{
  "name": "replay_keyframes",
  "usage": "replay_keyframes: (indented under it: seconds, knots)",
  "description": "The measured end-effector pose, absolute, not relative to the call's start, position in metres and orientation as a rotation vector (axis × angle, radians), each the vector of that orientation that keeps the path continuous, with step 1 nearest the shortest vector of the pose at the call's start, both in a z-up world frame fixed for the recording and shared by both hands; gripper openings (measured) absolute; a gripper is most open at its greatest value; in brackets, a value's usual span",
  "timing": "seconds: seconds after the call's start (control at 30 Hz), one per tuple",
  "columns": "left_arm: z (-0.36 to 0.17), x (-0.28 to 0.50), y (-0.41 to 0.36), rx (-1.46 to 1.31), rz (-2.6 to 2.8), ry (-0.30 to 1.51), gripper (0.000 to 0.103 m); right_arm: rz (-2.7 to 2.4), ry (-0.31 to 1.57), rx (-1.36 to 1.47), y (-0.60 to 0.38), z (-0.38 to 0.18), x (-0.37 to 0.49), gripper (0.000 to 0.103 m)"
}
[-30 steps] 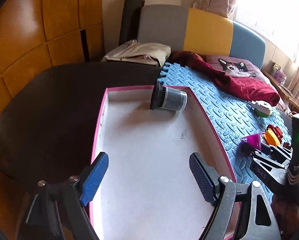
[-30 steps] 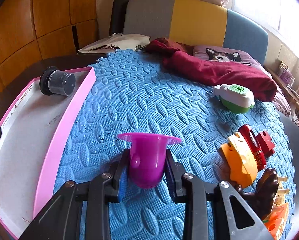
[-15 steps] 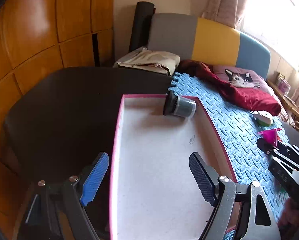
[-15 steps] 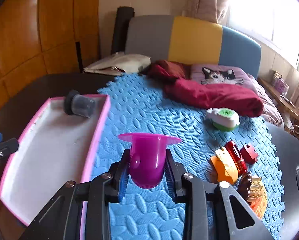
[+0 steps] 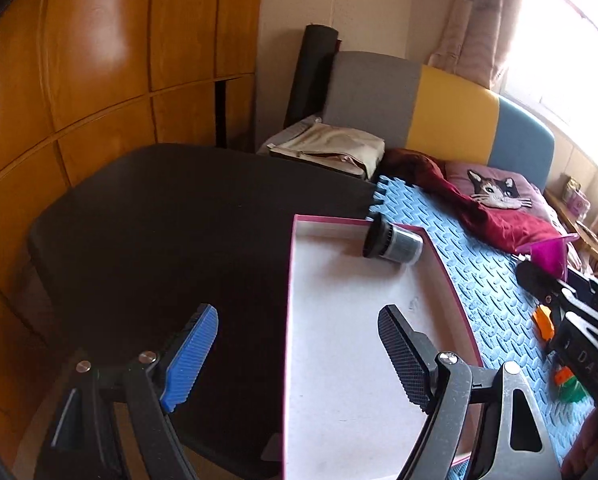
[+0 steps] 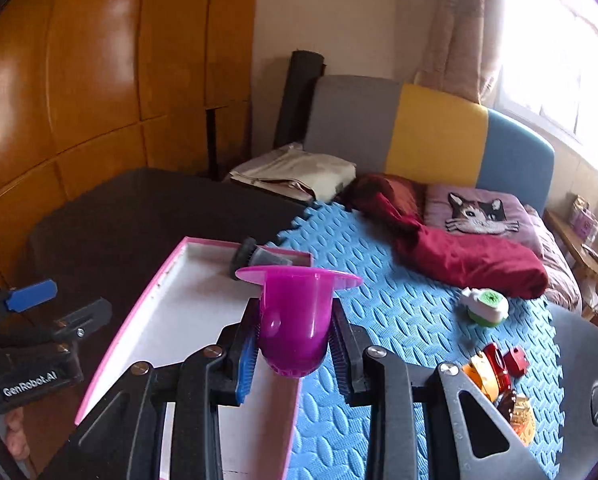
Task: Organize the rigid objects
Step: 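Carry the purple suction cup into the tray and open the right tool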
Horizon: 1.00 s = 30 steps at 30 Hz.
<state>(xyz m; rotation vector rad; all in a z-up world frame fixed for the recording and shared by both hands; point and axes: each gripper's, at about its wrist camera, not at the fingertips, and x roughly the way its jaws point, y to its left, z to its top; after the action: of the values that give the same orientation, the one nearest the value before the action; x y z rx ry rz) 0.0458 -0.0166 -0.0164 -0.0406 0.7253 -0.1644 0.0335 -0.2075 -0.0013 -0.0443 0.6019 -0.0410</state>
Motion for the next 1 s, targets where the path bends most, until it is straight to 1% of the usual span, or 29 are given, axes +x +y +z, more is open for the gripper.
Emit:
replay_keyframes:
  seconds: [0.43,1.0]
  knots:
    - [-0.017,0.048,0.01,-0.092,-0.118,0.728,0.082,-0.004,0.602,-0.081,-0.183,0.004,0.045,0.032]
    - [-0.023,0.045,0.015,-0.087,-0.127,0.736,0.082,-0.021,0.631,-0.096,-0.181,-0.007,0.055,0.032]
